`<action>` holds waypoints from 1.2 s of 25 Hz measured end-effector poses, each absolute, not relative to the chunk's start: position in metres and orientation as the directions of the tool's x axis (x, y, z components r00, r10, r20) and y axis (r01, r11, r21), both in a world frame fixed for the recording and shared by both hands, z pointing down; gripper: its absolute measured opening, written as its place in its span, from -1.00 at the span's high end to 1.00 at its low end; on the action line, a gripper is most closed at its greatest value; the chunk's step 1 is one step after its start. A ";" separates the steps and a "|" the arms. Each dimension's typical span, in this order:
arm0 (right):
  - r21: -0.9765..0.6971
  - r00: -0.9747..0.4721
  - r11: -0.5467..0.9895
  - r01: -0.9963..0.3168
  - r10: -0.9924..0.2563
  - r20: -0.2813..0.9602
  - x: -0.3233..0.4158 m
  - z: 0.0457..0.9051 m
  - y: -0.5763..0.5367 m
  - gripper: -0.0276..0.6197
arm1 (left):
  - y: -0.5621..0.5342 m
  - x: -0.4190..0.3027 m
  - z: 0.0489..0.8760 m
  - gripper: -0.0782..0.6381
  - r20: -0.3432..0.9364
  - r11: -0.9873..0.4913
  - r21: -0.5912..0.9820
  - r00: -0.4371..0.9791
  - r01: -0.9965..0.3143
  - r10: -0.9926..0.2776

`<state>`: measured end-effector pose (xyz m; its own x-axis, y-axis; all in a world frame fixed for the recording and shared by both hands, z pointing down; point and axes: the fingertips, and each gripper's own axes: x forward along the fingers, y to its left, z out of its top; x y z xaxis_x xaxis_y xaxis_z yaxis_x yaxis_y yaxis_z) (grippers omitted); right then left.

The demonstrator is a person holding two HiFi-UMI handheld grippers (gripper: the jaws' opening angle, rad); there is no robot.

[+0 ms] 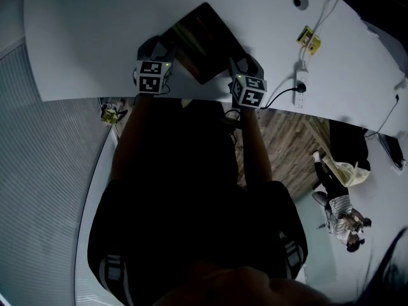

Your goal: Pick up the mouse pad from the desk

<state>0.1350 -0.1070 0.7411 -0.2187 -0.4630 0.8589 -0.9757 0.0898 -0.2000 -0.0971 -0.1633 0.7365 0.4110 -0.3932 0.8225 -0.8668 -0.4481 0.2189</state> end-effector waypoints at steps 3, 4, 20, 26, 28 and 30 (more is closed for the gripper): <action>-0.198 -0.218 0.093 -0.976 -0.456 0.863 0.134 0.741 -0.106 0.18 | -0.162 -0.094 0.737 0.09 0.825 -0.460 0.217 0.413 -0.861 -0.385; -0.195 -0.217 0.096 -0.976 -0.452 0.865 0.134 0.741 -0.105 0.18 | -0.162 -0.093 0.736 0.07 0.825 -0.465 0.219 0.417 -0.858 -0.382; -0.227 -0.260 0.127 -0.965 -0.444 0.857 0.108 0.738 -0.098 0.17 | -0.149 -0.084 0.732 0.02 0.822 -0.496 0.234 0.443 -0.836 -0.359; -0.248 -0.283 0.138 -0.959 -0.436 0.854 0.094 0.735 -0.096 0.17 | -0.142 -0.078 0.729 0.02 0.821 -0.489 0.262 0.459 -0.832 -0.340; -0.254 -0.296 0.155 -0.955 -0.429 0.853 0.088 0.735 -0.093 0.17 | -0.141 -0.077 0.729 0.02 0.817 -0.487 0.266 0.462 -0.832 -0.344; -0.259 -0.302 0.159 -0.953 -0.427 0.852 0.085 0.736 -0.091 0.17 | -0.141 -0.077 0.732 0.02 0.816 -0.489 0.258 0.459 -0.833 -0.352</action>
<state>0.0849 -0.0914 0.7361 -0.3025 -0.4272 0.8521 -0.9528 0.1587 -0.2587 -0.0772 -0.1414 0.7324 0.4589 -0.3524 0.8156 -0.8335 -0.4888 0.2577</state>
